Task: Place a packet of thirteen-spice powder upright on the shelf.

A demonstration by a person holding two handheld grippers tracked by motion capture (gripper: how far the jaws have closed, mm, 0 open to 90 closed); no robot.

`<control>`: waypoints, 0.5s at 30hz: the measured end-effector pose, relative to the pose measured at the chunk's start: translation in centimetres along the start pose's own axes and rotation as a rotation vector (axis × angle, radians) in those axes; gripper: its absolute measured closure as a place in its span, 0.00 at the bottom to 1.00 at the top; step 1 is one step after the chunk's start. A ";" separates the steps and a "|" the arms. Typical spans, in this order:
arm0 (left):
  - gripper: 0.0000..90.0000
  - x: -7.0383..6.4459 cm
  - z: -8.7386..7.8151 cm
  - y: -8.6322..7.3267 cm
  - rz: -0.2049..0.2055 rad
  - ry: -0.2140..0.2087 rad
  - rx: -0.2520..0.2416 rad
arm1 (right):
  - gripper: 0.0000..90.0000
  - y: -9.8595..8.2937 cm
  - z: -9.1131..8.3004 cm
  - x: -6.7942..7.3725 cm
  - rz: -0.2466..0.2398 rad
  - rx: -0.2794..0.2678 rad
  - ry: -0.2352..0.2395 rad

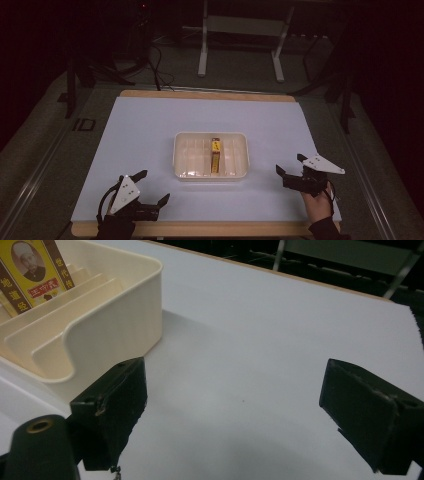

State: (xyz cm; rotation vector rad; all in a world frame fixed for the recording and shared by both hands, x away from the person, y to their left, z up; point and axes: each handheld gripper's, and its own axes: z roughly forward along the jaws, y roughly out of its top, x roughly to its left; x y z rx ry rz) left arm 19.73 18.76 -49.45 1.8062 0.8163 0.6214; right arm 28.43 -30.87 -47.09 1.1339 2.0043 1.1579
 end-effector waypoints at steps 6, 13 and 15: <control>0.01 0.0 0.0 0.0 -0.003 -0.010 0.002 | 0.13 -0.2 0.3 -0.3 0.013 0.019 -0.005; 0.01 0.0 0.1 0.0 -0.003 -0.005 0.001 | 0.13 -0.2 0.4 -0.5 0.028 0.024 0.000; 0.01 0.0 0.1 0.0 -0.001 -0.002 0.002 | 0.13 -0.2 0.5 -0.5 0.023 0.028 -0.002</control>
